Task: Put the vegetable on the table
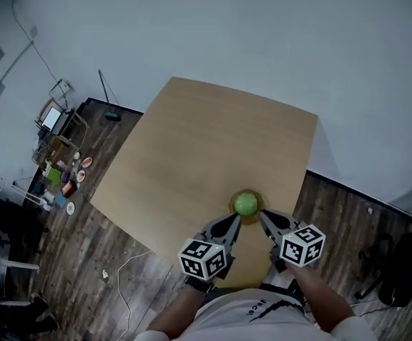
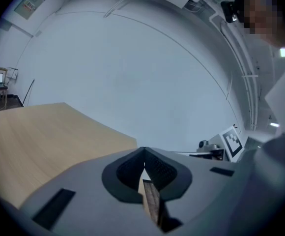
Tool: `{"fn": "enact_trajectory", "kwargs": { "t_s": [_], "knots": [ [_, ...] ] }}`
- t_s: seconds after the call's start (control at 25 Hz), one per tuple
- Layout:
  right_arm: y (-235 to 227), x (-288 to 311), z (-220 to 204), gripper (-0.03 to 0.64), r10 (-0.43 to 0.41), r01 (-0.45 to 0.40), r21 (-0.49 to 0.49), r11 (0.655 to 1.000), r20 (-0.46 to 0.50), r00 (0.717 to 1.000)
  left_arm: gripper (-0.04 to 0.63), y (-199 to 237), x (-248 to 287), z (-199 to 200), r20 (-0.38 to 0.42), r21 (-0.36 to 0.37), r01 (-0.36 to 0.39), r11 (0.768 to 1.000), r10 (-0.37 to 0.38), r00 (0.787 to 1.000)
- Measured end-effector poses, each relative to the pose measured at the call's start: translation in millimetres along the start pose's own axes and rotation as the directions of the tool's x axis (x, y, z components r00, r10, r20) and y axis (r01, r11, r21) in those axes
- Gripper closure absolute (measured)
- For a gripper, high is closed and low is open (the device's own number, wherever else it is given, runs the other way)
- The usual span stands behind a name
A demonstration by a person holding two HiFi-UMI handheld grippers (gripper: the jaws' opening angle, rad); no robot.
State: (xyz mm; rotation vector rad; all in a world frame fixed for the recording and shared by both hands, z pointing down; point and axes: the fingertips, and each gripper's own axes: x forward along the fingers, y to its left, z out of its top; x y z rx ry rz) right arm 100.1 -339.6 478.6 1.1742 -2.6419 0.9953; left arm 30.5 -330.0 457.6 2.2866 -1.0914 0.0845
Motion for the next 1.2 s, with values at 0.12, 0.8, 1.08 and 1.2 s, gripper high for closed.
{"fn": "enact_trajectory", "kwargs": {
  "t_s": [0.12,0.8,1.08,1.2],
  "knots": [
    [20,-18,26,0.602,0.018,-0.013,-0.077,0.997,0.063,0.998,0.583,-16,-7,21,0.037,0.036,0.005,0.999,-0.006,0.999],
    [53,-45,50,0.603,0.022,0.018,-0.27,0.963,0.143,0.99,0.583,-52,-20,41,0.099,0.104,0.018,0.994,-0.029,0.995],
    [51,-47,44,0.603,0.023,0.016,-0.265,0.964,0.145,0.989,0.583,-52,-22,35,0.11,0.104,0.014,0.995,-0.025,0.994],
    [54,-46,41,0.603,0.019,0.02,-0.262,0.965,0.146,0.989,0.582,-50,-27,33,0.109,0.102,0.014,0.995,-0.026,0.994]
  ]
}}
